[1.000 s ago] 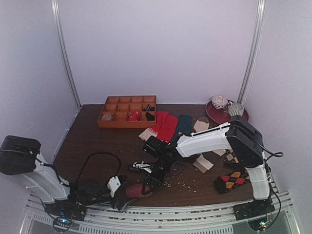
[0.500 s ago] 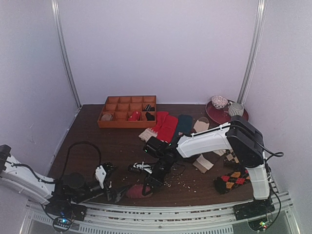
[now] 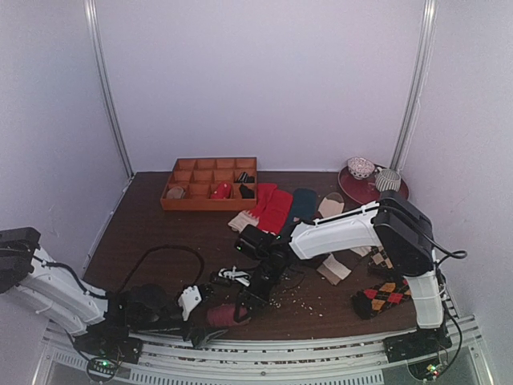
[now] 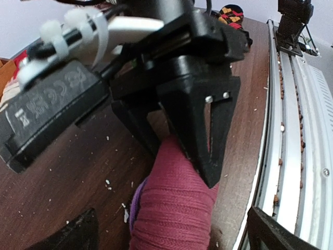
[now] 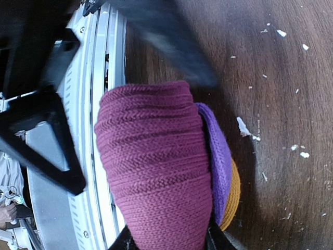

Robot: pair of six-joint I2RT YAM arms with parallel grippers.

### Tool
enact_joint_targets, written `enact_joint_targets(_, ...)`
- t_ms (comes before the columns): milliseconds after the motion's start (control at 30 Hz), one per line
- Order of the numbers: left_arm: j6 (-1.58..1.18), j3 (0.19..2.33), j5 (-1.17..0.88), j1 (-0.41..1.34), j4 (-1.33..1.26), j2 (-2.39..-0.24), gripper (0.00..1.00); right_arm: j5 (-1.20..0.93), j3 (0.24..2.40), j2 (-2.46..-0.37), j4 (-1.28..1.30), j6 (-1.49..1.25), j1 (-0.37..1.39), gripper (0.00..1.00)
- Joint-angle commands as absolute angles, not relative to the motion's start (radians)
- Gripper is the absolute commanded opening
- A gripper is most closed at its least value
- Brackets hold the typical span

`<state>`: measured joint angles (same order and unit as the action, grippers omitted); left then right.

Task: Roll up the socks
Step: Pick up a pair of socks from the center of the board.

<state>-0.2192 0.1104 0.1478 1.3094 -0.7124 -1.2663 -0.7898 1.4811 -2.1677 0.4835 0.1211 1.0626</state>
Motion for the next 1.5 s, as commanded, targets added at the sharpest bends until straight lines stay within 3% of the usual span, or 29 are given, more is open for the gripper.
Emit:
enact_joint_targets(0,-0.245,0.118,0.041,1.248,-0.871,-1.363,0.98,-0.567,1.414,-2.272,0.692,0.133,1.062,0.30)
enact_joint_targets(833,-0.307,0.164,-0.114,1.143,-0.974,-1.602,0.93,-0.550,1.413,-2.284,0.688,0.141,1.062,0.30)
enact_joint_targets(1000,-0.312,0.160,-0.142,1.141,-0.987,-1.614,0.87,-0.537,1.408,-2.289,0.690,0.144,1.062,0.30)
enact_joint_targets(1333,-0.299,0.155,-0.195,1.129,-1.031,-1.610,0.61,-0.535,1.405,-2.294,0.686,0.145,1.061,0.30)
enact_joint_targets(1467,-0.287,0.151,-0.213,1.129,-1.048,-1.593,0.56,-0.534,1.409,-2.300,0.686,0.144,1.060,0.30)
